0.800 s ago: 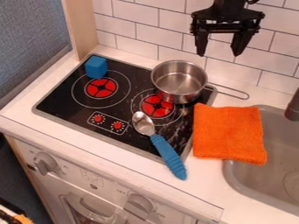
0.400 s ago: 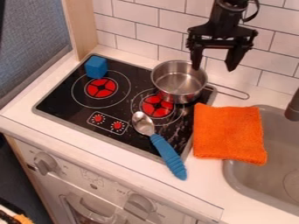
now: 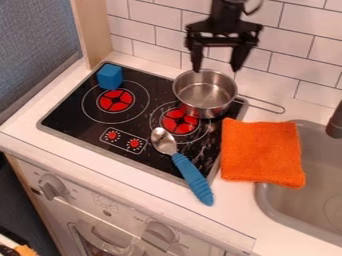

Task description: Put the blue object in the pot

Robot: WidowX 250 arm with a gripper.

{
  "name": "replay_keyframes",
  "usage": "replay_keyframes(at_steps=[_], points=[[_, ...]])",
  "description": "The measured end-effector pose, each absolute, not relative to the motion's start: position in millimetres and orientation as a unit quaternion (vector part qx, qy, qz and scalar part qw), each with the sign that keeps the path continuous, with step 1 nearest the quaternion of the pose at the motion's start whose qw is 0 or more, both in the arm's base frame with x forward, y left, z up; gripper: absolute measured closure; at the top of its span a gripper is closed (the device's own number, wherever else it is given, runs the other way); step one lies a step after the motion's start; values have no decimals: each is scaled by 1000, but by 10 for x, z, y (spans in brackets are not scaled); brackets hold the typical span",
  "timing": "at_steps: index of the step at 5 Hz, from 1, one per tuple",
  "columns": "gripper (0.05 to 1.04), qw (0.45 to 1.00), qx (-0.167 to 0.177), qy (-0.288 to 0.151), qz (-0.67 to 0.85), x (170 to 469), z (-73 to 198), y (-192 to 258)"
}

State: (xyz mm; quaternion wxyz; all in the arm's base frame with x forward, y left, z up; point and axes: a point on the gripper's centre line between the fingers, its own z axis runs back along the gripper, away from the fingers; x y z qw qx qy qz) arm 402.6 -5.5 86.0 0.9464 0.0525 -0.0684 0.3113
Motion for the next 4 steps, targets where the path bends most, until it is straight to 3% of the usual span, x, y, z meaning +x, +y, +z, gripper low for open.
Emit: replay_keyframes(at_steps=[1,2,3,4], points=[[83,928,69,-63,361,3948,946,333],[83,926,61,-53,369,3810,998,632],[83,940,36,-17,338,3640,955,1000],[83,952,42,-12,304,3578,921,1161]])
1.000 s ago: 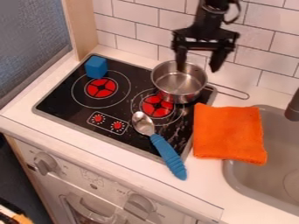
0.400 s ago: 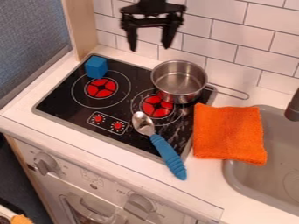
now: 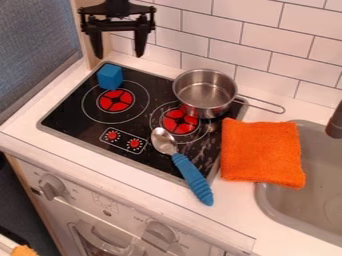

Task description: Put the blue object in the pot

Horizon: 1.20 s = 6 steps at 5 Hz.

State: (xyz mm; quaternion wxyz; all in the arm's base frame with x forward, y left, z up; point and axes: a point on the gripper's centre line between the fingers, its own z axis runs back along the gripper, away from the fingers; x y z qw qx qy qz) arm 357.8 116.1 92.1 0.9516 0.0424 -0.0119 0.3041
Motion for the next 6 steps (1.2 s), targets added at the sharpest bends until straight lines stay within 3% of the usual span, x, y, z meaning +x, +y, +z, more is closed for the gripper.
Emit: replay_keyframes(at_steps=[1,2,4,6], points=[[83,964,40,-18,262,3563,905,1266],[83,977,10,-41,209,3465,624,1320],[83,982,33,-74,170,3521,574,1409],[83,982,38,-75,172,3616,487,1537]])
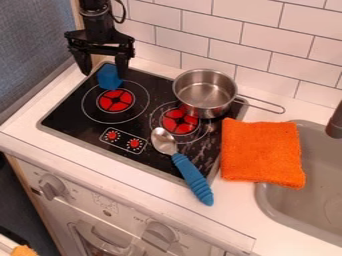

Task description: Put the blue object in the pot

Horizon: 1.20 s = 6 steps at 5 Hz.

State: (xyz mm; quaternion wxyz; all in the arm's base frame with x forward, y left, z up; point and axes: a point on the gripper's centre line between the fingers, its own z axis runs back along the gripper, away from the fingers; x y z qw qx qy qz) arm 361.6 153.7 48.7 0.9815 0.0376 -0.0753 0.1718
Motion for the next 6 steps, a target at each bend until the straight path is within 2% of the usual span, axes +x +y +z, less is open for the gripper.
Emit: replay_keyframes(at_steps=[1,2,3,4,6], points=[[83,981,17,-77,178,3657,366,1603],[134,983,17,-55,176,3691,169,1656],[411,983,22,-52,174,3716,127,1652],[467,983,23,-54,174,3731,122,1640],[467,983,20,-55,175,3728,105,1616]])
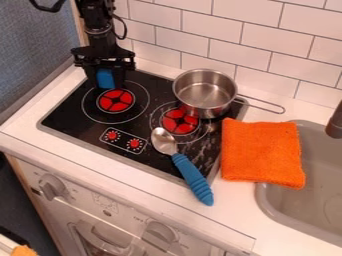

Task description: Put the blue object in the pot

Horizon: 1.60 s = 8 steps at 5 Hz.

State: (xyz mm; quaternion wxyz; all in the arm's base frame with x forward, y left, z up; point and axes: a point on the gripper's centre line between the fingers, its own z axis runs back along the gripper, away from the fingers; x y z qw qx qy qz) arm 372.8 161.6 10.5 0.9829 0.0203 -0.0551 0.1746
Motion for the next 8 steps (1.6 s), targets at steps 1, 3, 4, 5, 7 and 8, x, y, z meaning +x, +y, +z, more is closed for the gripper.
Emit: replay_keyframes(at_steps=[1,3,4,5,7,8], points=[[467,982,14,-42,181,3699,120,1601],[467,979,6,-76,189,3856,526,1527],[468,982,2,-95,164,4014,736,1221],[468,986,3,-93,141,4094,763,937],[468,990,1,-106,93,4257,855,312],[467,992,5,-102,72,4238,805,75]])
